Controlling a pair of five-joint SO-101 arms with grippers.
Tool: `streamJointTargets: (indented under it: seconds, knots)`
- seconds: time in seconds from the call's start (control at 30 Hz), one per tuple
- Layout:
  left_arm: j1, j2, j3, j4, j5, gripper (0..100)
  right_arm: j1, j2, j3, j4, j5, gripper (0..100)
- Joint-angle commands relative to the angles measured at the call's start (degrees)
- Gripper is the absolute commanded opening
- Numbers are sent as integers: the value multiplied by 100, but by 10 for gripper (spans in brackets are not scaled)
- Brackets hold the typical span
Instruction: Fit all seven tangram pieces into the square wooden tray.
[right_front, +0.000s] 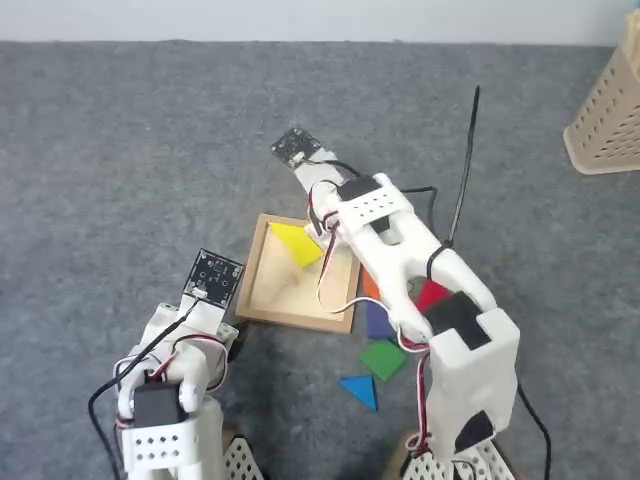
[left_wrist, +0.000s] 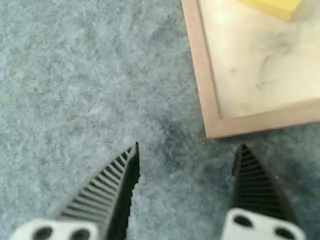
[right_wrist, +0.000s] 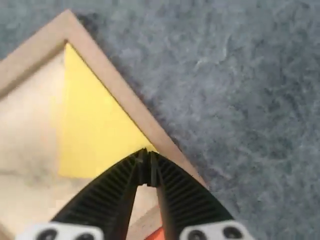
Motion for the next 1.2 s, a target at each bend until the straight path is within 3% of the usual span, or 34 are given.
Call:
streamJointTargets:
  seconds: [0.0,0.17,0.4,0.6,0.83,1.03,1.17]
  knots:
    - [26,-88,-48,26,-44,280,338,-752,-62,303,-484,9]
    - [26,-88,-48,26,-44,280,514,-1464,615,277,-1011,18]
    - [26,-88,-48,26,-44,280,391,-1455,976,84,-1011,160]
    - [26,-88,-48,26,-44,280,303,-857,923,-242,-1037,156]
    - [26,-88,-48,26,-44,280,347,-163,176,189,-1037,154]
    - [26,-88,-48,26,-44,280,840,180,-308,189,-1002,12]
    - [26,-88,-48,26,-44,280,1209,409,-668,189,-993,9]
